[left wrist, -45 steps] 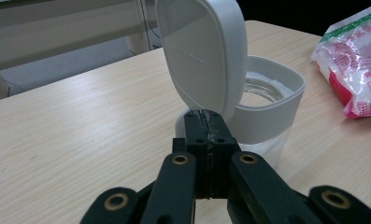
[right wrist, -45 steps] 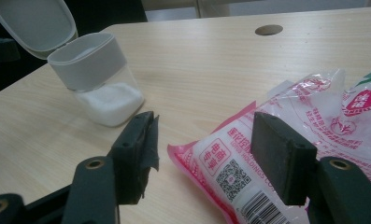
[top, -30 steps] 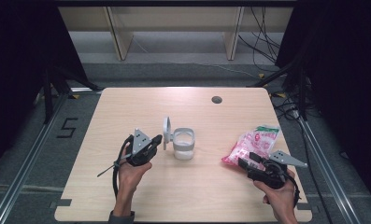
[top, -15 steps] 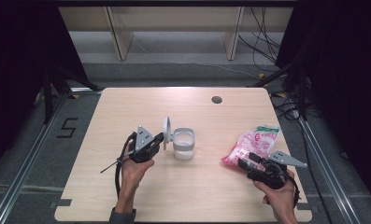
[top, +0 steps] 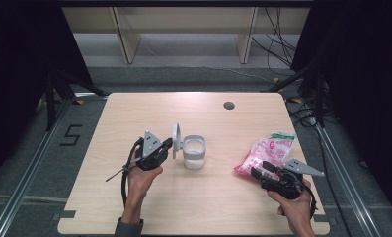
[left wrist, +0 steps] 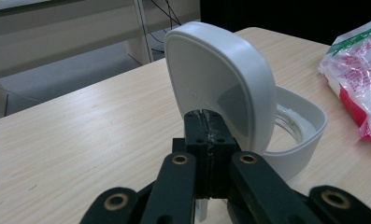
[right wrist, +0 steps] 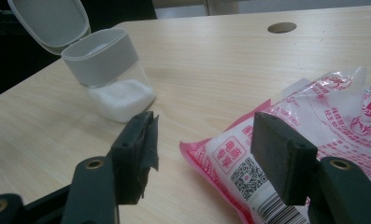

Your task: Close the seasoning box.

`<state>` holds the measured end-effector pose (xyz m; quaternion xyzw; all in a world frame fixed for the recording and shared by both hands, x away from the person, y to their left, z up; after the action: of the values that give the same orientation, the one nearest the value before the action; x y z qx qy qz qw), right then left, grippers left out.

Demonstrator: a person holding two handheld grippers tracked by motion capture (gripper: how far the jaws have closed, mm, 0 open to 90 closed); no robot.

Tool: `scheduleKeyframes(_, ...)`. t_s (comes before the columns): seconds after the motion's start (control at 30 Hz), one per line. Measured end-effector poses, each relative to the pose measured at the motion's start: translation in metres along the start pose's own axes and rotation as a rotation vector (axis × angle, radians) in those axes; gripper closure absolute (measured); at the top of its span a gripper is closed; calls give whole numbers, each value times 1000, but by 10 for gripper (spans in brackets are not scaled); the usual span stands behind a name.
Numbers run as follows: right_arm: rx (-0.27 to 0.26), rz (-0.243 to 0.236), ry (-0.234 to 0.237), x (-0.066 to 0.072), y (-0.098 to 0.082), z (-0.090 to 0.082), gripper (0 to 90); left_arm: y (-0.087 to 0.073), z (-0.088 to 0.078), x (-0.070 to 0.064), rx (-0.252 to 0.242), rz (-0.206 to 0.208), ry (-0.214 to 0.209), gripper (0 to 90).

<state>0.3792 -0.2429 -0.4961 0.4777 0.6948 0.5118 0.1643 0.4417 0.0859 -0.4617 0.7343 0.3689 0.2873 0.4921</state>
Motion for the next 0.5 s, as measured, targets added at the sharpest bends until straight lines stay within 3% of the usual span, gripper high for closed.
scheduleKeyframes(0.07, -4, -25, 2, -2, 0, 0, 407, 1, 0, 0, -11, 3, -2, 894)
scheduleKeyframes(0.13, -18, -18, 10, 0, 1, 1, 408, 1, -2, -1, -5, 18, 0, 894)
scheduleKeyframes(0.17, 8, -26, -6, -2, -1, -1, 408, 1, -2, -1, -6, 18, 1, 894)
scheduleKeyframes(0.27, -1, -43, -7, -2, 0, 1, 408, 1, -2, -3, -5, 27, -1, 894)
scheduleKeyframes(0.33, 6, -40, -5, -1, 0, 0, 408, 2, -2, -3, -8, 24, -1, 894)
scheduleKeyframes(0.37, 15, -4, -5, 2, -1, -1, 408, 2, -1, -4, -8, 24, -1, 894)
scheduleKeyframes(0.4, 8, 2, 4, 4, -1, -1, 408, 2, -1, -4, -8, 23, -5, 894)
scheduleKeyframes(0.43, 1, -24, 6, 1, 0, 0, 408, 2, -1, -4, -7, 33, -2, 894)
scheduleKeyframes(0.5, -3, -26, 6, 1, 0, 1, 408, 3, -1, -5, -7, 32, -2, 894)
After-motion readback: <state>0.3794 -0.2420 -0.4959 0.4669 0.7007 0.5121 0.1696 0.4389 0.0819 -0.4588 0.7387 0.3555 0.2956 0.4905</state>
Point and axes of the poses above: each handheld gripper's, and its own axes: z roughly forward along the jaws, y roughly out of its top, x roughly to its left, the point moved 7 cm from there along z, roughly forward along the jaws, and after that the axes turned 1 degree about -y, right-handed, at the moved point
